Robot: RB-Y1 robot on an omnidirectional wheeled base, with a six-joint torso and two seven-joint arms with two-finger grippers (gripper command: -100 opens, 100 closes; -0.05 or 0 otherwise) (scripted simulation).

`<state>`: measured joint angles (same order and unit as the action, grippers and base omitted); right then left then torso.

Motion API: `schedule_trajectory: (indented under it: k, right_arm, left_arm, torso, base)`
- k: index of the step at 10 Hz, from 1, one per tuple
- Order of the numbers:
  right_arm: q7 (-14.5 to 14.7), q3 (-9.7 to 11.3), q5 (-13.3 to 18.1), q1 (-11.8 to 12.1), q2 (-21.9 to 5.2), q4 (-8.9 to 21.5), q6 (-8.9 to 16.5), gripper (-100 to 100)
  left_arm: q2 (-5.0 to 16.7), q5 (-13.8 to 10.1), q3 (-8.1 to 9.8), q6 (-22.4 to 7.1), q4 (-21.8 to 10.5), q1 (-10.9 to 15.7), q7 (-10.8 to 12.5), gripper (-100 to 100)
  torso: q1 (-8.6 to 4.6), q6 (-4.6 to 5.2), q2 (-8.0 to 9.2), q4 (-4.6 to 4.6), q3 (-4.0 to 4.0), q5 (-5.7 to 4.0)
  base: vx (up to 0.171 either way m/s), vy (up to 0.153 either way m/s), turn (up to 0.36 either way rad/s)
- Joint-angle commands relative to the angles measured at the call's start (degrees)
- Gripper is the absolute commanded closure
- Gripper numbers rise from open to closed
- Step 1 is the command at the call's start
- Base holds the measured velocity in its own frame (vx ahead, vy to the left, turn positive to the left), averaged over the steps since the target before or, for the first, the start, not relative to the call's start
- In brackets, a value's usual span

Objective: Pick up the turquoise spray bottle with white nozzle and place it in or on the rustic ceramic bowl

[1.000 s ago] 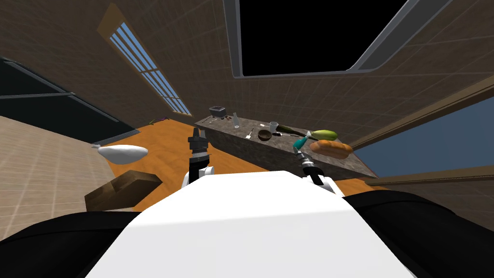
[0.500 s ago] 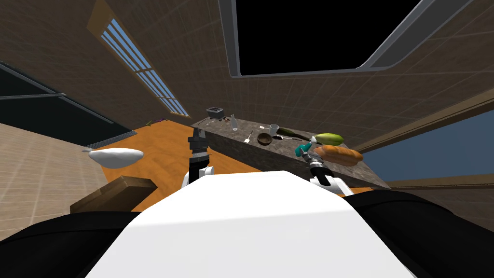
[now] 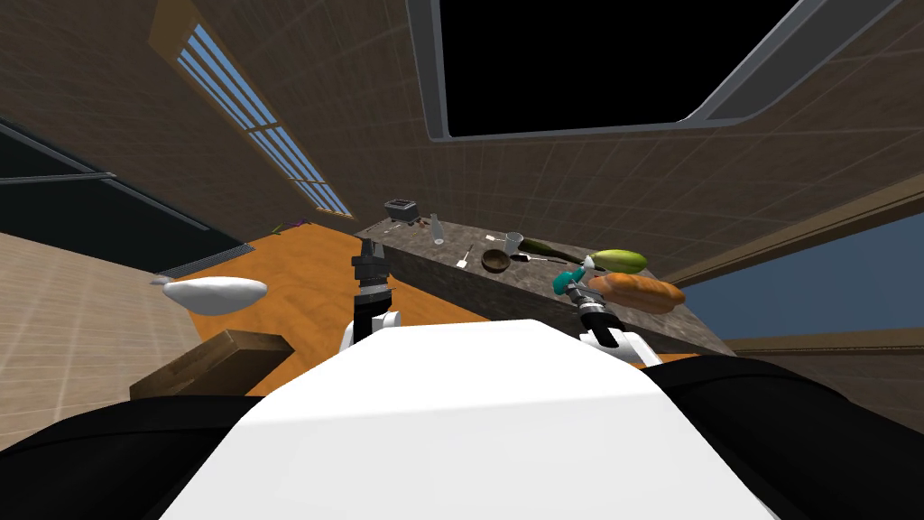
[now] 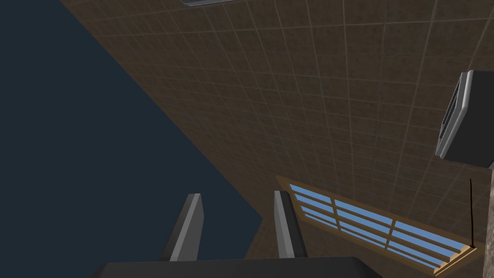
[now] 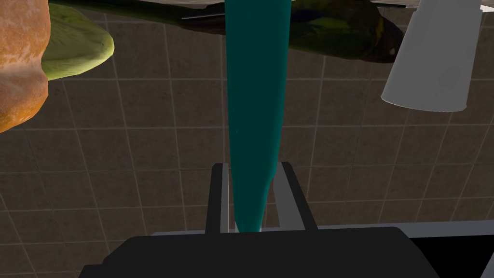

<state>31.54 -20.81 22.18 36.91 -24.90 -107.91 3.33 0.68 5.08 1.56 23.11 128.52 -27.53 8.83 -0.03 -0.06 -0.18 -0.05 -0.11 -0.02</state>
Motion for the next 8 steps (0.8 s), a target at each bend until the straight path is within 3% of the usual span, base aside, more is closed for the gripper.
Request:
schedule_trajectory:
  k: [1,3,4,5,6,7,8]
  right_arm:
    - [0.0,0.0,0.0,0.0,0.0,0.0,0.0,100]
    - [0.0,0.0,0.0,0.0,0.0,0.0,0.0,100]
    - [0.0,0.0,0.0,0.0,0.0,0.0,0.0,0]
    - [0.0,0.0,0.0,0.0,0.0,0.0,0.0,100]
    - [0.0,0.0,0.0,0.0,0.0,0.0,0.0,0]
    - [-0.3,-1.2,0.0,1.7,-0.4,-1.1,0.6,100]
    - [-0.5,-2.2,-0.1,3.3,-0.9,-2.2,1.3,100]
  left_arm:
    - [0.0,0.0,0.0,0.0,0.0,0.0,0.0,0]
    - [0.0,0.0,0.0,0.0,0.0,0.0,0.0,0]
    - [0.0,0.0,0.0,0.0,0.0,0.0,0.0,0]
    - [0.0,0.0,0.0,0.0,0.0,0.0,0.0,0]
    - [0.0,0.0,0.0,0.0,0.0,0.0,0.0,0]
    - [0.0,0.0,0.0,0.0,0.0,0.0,0.0,0]
    - [0.0,0.0,0.0,0.0,0.0,0.0,0.0,0]
  torso:
    - [0.0,0.0,0.0,0.0,0.0,0.0]
    - [-0.01,0.02,0.01,0.0,0.01,0.01]
    - [-0.01,0.02,0.01,0.0,0.01,0.01]
    - [-0.01,0.02,0.01,0.0,0.01,0.01]
    - [-0.01,0.02,0.02,0.0,0.01,0.01]
    - [-0.01,0.02,0.02,0.0,0.01,0.01]
    - [0.18,0.08,0.0,0.0,0.0,0.06]
  base:
    - [0.0,0.0,0.0]
    - [0.0,0.0,0.0]
    - [0.0,0.0,0.0]
    - [0.0,0.0,0.0]
    - [0.0,0.0,0.0]
    - [0.022,0.058,-0.006]
    - [0.043,0.111,-0.037]
